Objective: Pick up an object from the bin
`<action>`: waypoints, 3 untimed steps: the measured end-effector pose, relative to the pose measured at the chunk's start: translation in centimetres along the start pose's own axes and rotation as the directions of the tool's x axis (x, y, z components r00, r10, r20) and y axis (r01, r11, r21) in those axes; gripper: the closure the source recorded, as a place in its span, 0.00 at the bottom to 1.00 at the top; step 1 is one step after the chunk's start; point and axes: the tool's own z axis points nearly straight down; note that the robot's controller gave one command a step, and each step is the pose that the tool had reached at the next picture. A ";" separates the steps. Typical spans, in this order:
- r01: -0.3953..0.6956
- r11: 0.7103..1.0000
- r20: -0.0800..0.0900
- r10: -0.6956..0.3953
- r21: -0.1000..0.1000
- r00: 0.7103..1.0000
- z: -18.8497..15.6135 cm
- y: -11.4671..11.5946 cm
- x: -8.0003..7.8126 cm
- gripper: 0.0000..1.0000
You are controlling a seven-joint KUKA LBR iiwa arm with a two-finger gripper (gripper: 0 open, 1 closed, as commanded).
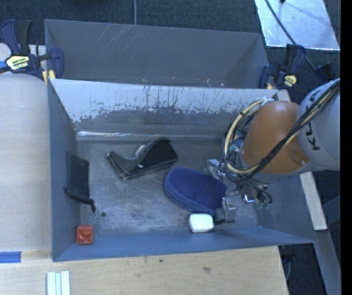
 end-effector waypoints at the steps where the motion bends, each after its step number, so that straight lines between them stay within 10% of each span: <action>1: -0.002 1.000 0.007 0.002 0.002 1.000 -0.4 -0.3 -0.3 1.00; 2: -0.011 1.000 0.008 0.011 0.003 1.000 -10.9 -2.0 -4.5 1.00; 3: -0.016 1.000 0.009 0.016 0.003 1.000 -28.7 -1.9 -7.1 1.00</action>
Offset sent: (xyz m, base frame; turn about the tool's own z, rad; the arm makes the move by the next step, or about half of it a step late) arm 0.0000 0.0000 0.0000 0.0000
